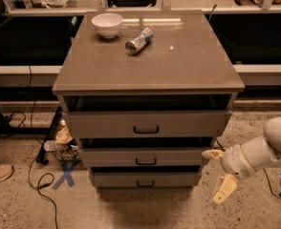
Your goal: Open middle drawer
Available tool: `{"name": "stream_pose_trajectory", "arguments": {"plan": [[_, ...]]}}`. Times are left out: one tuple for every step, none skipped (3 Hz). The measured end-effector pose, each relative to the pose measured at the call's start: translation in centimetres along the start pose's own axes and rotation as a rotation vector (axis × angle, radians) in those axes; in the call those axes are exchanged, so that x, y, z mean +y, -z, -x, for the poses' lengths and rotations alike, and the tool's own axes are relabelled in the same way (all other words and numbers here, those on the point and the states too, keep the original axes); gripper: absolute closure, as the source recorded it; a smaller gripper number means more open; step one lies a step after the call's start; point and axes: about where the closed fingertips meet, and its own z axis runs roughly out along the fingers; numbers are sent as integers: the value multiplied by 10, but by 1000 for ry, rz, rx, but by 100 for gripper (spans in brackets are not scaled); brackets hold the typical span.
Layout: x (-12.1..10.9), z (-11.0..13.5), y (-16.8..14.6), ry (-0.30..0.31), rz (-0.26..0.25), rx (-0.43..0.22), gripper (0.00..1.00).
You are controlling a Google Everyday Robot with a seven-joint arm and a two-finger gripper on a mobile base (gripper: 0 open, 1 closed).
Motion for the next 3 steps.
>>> {"name": "stream_pose_trajectory", "arguments": {"plan": [[-29, -28, -20, 77, -60, 46, 0], [-29, -28, -20, 77, -60, 46, 0], [-28, -27, -31, 177, -71, 80, 0]]}}
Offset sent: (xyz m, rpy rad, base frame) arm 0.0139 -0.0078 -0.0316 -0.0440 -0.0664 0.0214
